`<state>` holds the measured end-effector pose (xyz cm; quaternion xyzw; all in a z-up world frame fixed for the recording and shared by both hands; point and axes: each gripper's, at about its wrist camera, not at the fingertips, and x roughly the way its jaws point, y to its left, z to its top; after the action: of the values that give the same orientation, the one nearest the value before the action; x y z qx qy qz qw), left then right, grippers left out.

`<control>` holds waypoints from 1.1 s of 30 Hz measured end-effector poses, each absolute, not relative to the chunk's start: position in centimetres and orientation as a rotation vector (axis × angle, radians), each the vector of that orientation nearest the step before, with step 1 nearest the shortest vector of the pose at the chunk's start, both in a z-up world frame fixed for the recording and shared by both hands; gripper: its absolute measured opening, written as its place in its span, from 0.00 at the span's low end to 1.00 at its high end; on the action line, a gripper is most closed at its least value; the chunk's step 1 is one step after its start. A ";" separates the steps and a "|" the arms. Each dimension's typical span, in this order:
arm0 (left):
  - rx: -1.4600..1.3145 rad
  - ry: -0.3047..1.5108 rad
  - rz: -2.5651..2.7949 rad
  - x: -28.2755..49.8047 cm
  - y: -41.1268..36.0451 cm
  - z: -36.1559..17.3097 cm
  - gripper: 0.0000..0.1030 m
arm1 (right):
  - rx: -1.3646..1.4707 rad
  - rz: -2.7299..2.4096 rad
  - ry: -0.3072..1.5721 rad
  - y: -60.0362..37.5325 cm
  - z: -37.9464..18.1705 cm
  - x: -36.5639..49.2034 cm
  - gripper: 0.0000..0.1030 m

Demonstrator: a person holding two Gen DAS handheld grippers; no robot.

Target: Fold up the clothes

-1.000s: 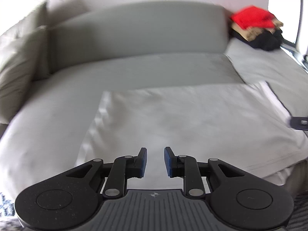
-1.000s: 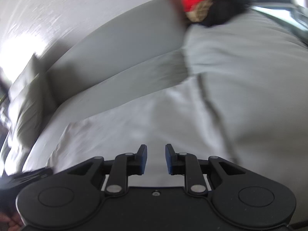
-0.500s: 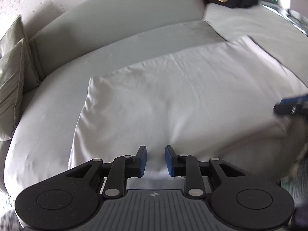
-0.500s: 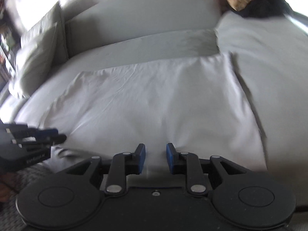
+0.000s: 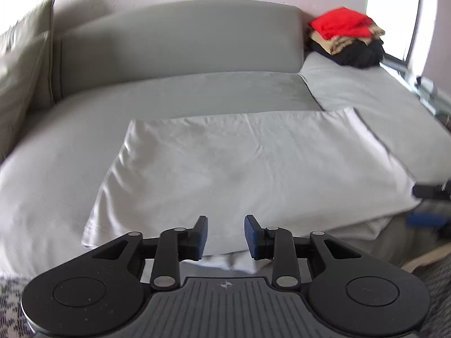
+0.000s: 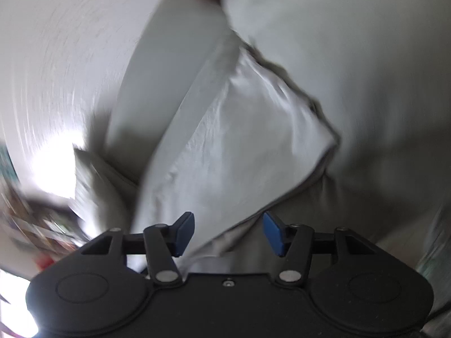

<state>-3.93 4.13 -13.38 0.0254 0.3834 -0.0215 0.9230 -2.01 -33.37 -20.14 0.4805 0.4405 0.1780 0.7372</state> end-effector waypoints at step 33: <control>-0.018 1.090 0.163 2.1 14.3 -14.6 0.34 | 1.373 0.026 0.671 -33.7 -26.8 2.3 0.13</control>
<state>2.10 14.34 -14.56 -0.0084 0.5177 0.0775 0.8520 2.32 -33.67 -26.77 0.6217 0.3036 0.0117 0.7219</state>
